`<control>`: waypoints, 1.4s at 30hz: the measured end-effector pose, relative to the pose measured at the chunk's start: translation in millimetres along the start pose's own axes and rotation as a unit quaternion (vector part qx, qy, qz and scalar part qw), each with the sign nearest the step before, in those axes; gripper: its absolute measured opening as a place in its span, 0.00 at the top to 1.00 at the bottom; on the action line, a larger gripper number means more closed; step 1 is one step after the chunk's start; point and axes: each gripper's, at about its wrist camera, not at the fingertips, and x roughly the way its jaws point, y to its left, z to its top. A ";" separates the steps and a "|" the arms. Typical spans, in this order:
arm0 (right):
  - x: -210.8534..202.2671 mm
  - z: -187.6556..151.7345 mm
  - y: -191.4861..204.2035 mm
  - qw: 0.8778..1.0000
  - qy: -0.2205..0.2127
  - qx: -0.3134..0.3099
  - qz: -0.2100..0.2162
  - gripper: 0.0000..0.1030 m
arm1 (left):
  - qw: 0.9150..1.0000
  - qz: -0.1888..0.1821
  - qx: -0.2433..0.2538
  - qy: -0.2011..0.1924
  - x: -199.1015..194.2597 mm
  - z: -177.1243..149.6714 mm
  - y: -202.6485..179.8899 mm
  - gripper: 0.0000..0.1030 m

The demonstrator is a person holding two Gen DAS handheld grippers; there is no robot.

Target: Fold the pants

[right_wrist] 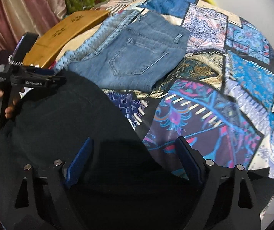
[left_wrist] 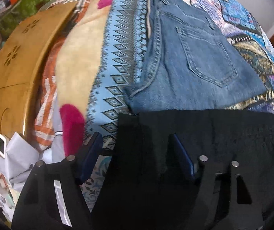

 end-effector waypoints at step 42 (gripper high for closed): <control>-27.6 -24.7 5.3 0.999 -0.022 0.020 0.031 0.93 | 0.999 0.003 0.045 0.011 -22.2 8.9 -39.3 0.41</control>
